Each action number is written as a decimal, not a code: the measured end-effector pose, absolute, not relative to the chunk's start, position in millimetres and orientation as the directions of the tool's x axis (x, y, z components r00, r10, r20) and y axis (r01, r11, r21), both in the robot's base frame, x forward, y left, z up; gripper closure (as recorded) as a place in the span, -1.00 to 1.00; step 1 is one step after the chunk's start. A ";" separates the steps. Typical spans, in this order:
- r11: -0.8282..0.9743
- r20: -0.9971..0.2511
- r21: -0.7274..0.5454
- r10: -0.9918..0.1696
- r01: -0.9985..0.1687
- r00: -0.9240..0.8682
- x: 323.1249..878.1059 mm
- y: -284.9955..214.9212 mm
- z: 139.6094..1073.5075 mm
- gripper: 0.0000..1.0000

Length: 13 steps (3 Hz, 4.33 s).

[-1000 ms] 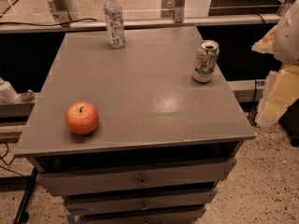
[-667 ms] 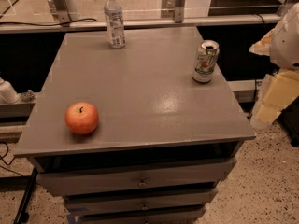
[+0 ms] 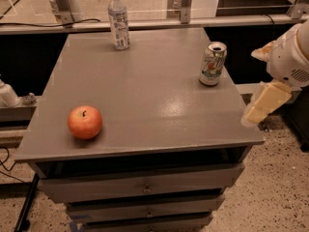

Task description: Knock 7up can over

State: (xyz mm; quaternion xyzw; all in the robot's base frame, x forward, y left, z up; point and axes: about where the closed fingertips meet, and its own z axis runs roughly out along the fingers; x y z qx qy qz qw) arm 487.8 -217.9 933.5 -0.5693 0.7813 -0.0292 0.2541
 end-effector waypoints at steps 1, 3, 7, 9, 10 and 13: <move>0.420 -0.451 -0.354 -0.859 -0.836 -0.241 527.7 -227.9 917.2 -1.00; 0.588 -0.714 -0.212 -0.638 -0.780 -0.287 592.2 -225.1 882.7 -1.00; 0.461 -0.928 -0.029 -0.343 -0.887 -0.147 617.8 -82.0 904.1 -1.00; 0.460 -0.921 -0.043 -0.362 -0.887 -0.143 606.9 -95.5 902.2 -1.00; 0.462 -0.919 -0.048 -0.368 -0.885 -0.143 606.0 -100.2 901.7 -1.00; 0.421 -0.876 -0.125 -0.471 -0.898 -0.099 613.4 -142.4 901.6 -1.00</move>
Offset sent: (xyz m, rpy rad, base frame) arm 0.1199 -0.0305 -0.0554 0.4654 -0.1061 -0.1970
